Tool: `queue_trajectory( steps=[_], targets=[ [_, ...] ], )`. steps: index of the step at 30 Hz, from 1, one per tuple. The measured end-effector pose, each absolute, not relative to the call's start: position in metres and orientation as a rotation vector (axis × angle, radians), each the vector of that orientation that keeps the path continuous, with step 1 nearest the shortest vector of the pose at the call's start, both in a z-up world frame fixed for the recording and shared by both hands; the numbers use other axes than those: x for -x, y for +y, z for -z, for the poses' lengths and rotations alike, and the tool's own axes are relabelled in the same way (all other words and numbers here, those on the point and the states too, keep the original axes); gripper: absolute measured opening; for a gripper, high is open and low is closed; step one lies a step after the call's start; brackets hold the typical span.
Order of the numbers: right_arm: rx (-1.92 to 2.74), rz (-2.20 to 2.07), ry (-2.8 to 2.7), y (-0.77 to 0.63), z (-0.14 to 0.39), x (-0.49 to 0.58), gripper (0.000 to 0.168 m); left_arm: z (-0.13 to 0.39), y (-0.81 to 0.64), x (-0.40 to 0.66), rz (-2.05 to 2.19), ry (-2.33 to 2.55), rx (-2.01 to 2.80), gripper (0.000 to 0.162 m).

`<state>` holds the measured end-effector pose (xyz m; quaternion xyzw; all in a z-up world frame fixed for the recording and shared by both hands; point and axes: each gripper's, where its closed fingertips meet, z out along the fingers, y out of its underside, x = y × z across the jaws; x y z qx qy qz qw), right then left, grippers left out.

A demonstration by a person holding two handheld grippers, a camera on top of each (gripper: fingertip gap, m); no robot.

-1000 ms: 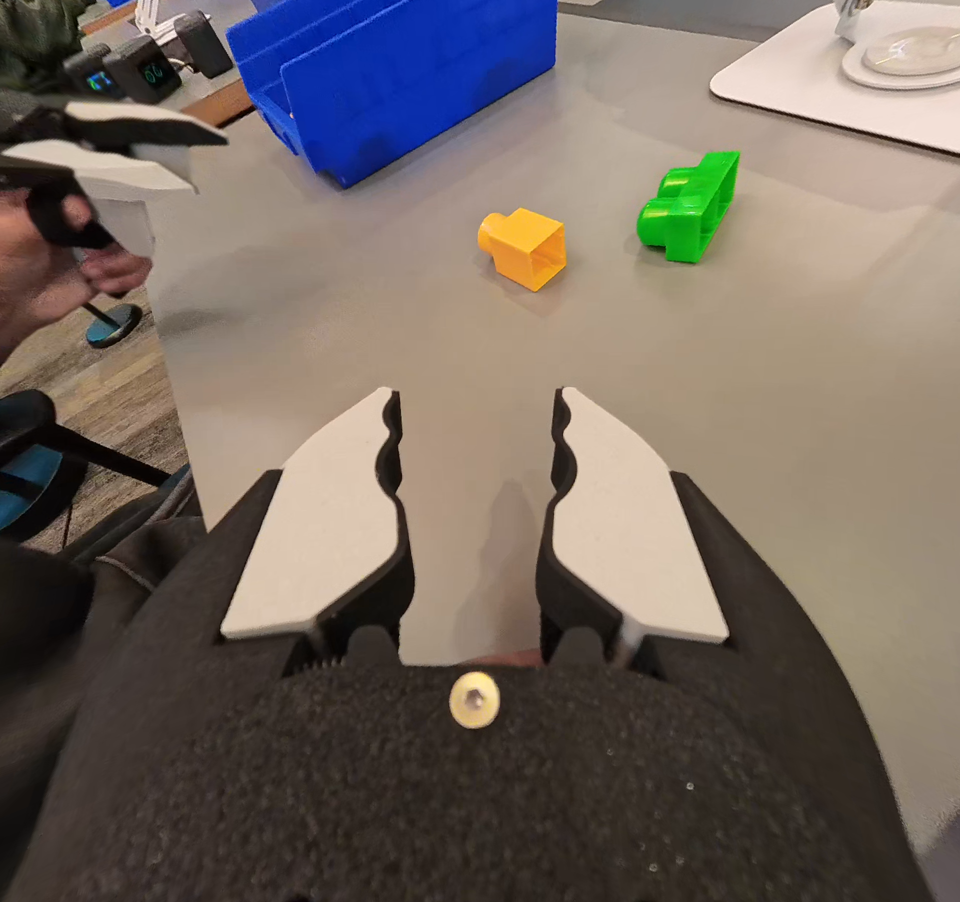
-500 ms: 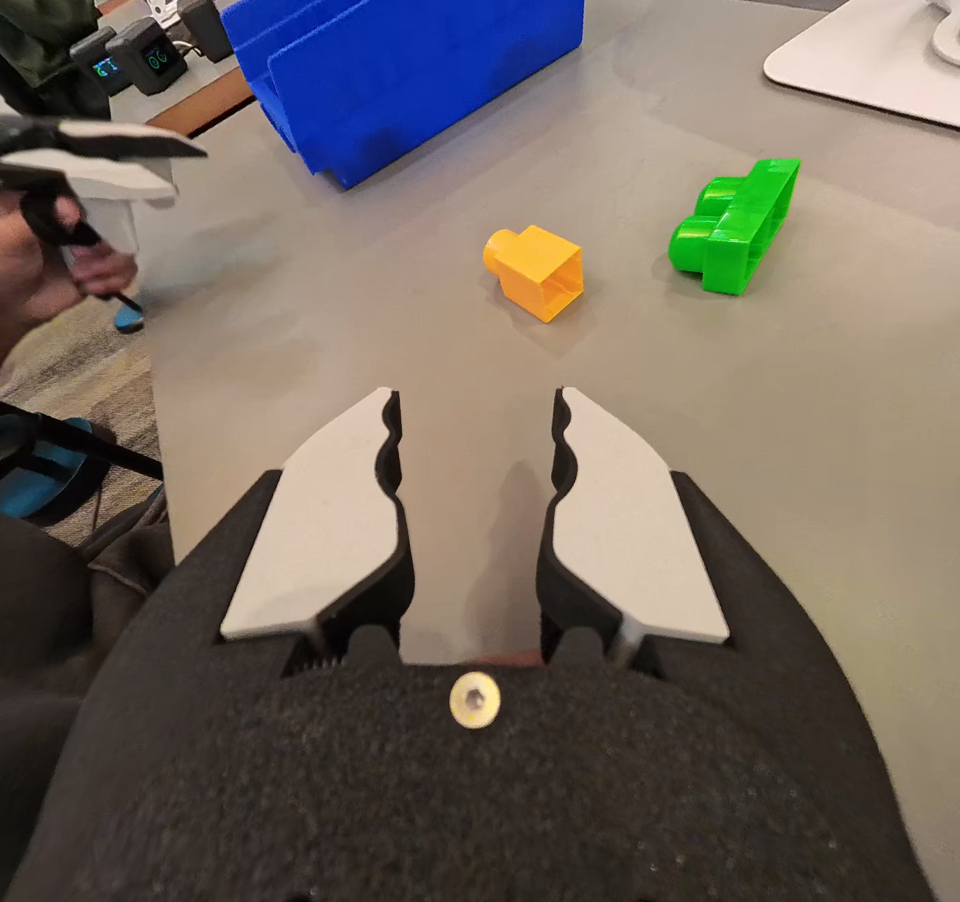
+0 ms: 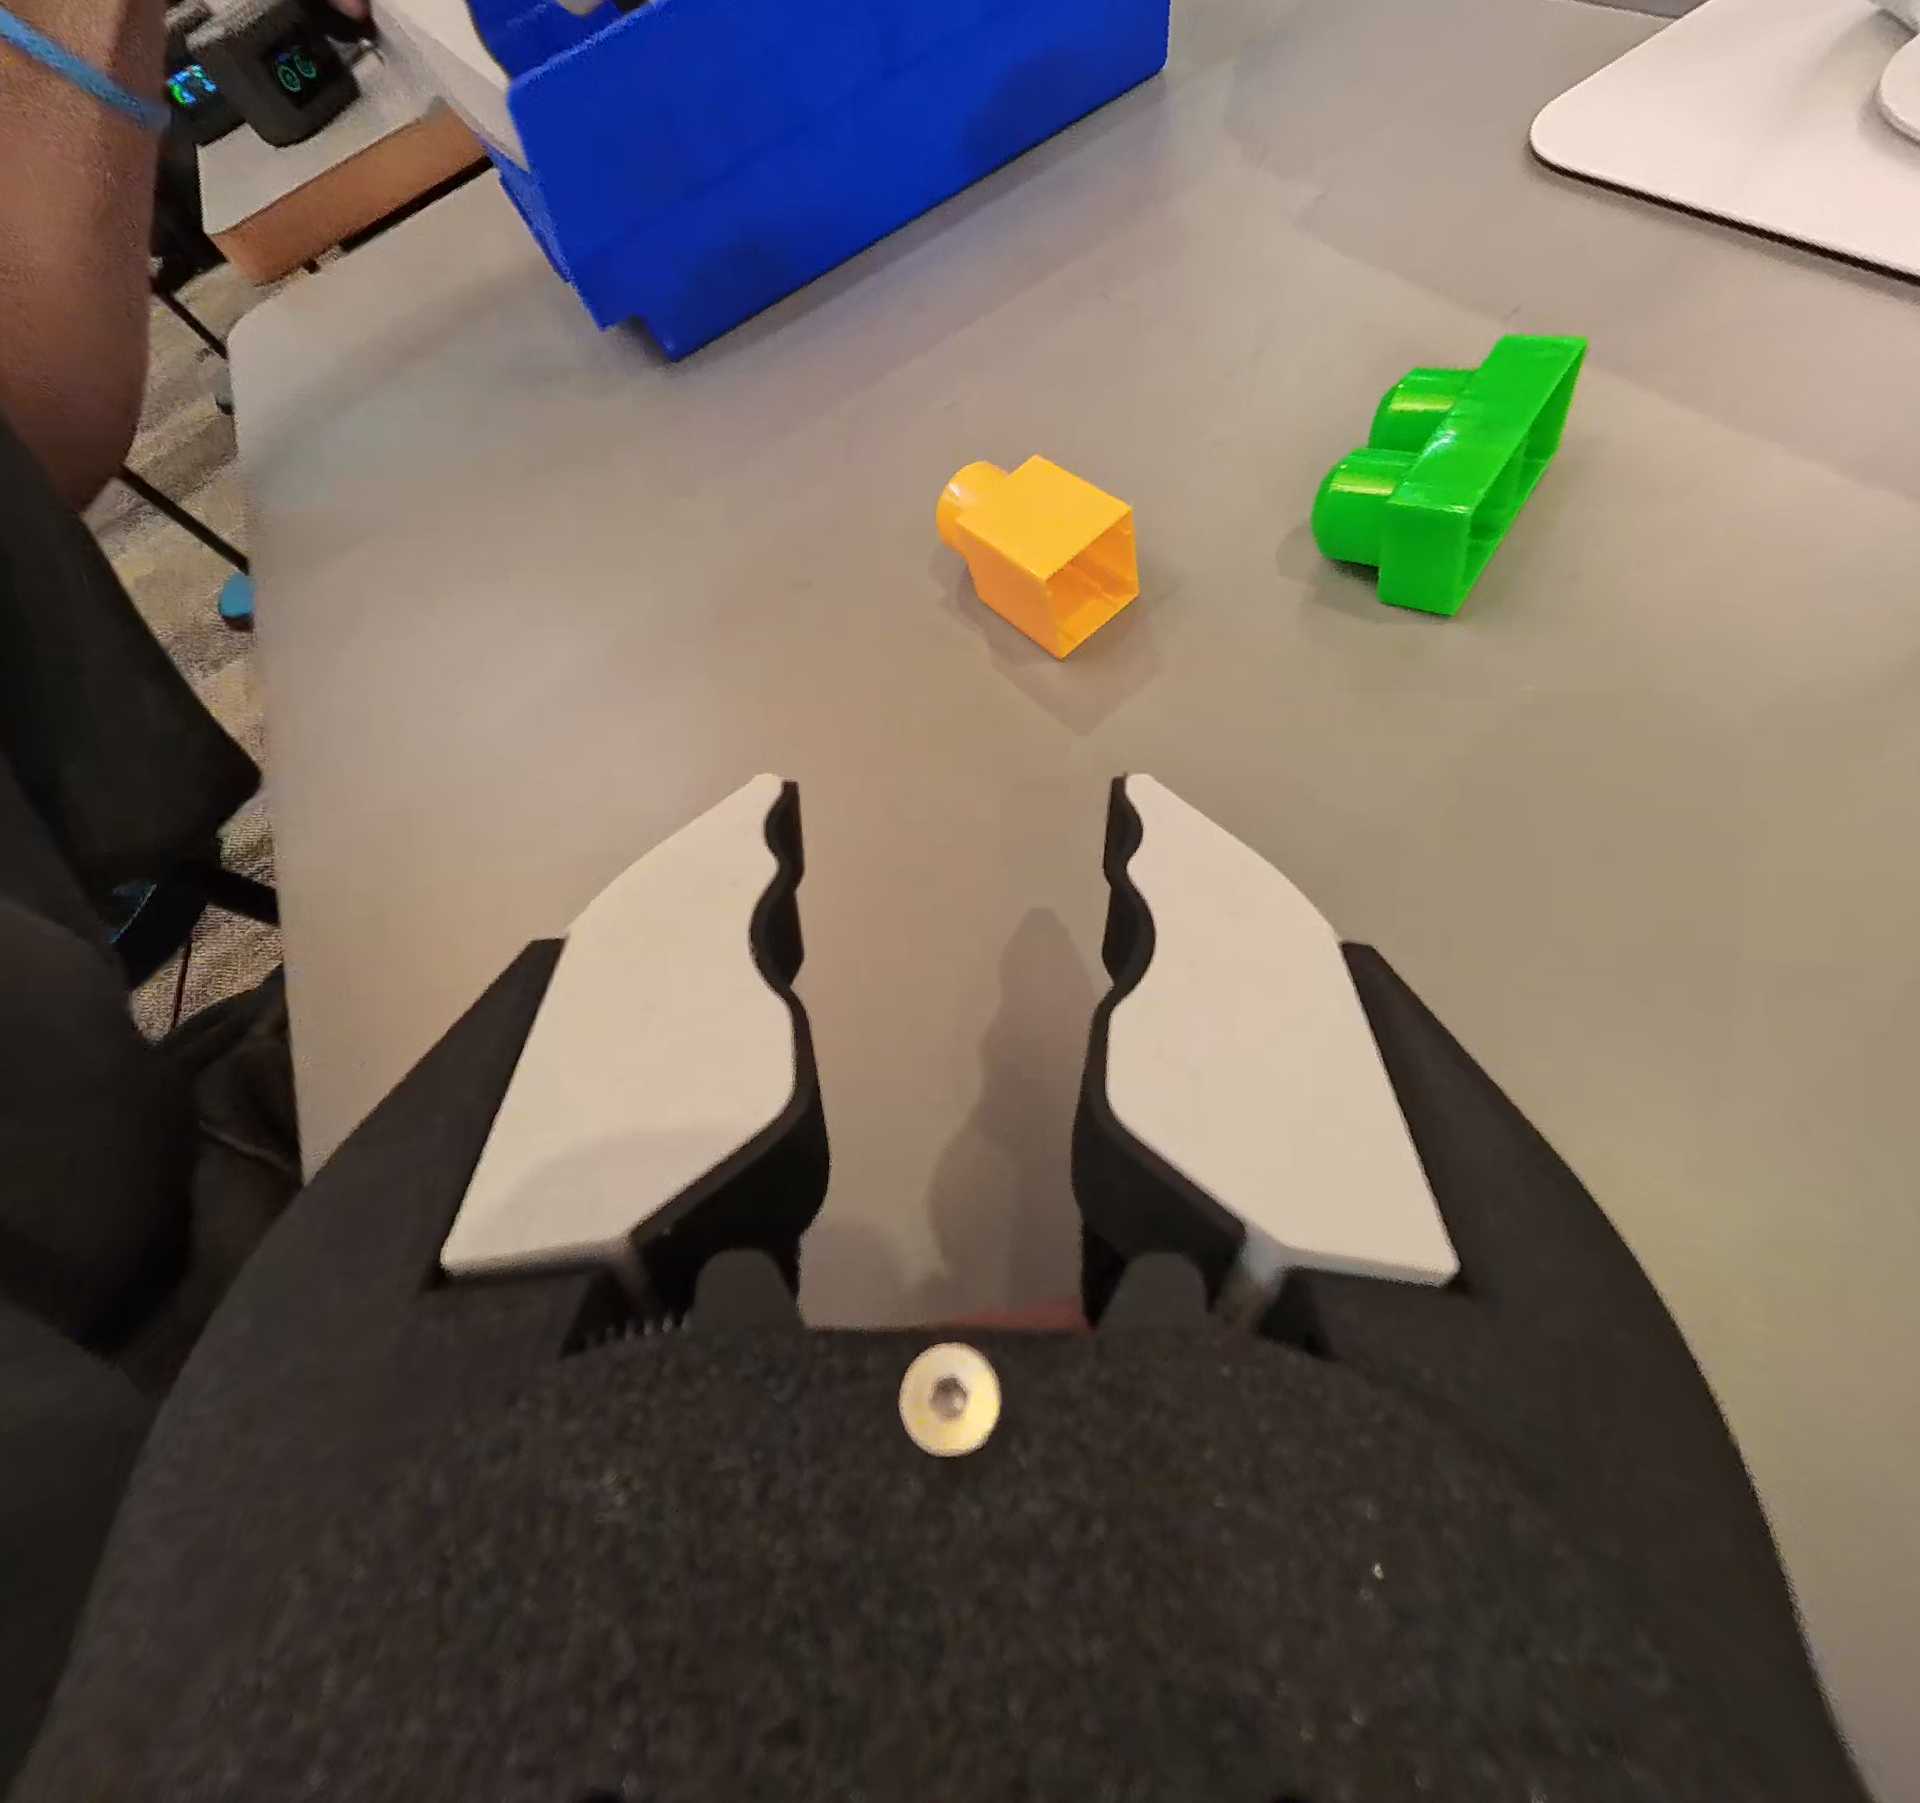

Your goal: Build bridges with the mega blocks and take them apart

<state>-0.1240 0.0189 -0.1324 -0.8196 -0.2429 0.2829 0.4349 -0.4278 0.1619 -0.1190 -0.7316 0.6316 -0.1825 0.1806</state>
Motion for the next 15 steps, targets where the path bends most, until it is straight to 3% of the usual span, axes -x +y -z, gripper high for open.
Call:
queue_trajectory(
  steps=[8, 12, 15],
  targets=[
    [2.070, -0.725, -0.556, 0.030, 0.138, 0.117, 0.056, 0.160, 0.179, 0.419, 0.537, 2.078, 2.101, 0.075],
    [2.084, -0.719, -0.574, 0.032, 0.142, 0.119, 0.056, 0.174, 0.163, 0.416, 0.699, 2.185, 2.156, 0.060],
    [2.089, -0.721, -0.579, 0.031, 0.144, 0.119, 0.056, 0.174, 0.161, 0.416, 0.709, 2.192, 2.162, 0.057]
  ],
)
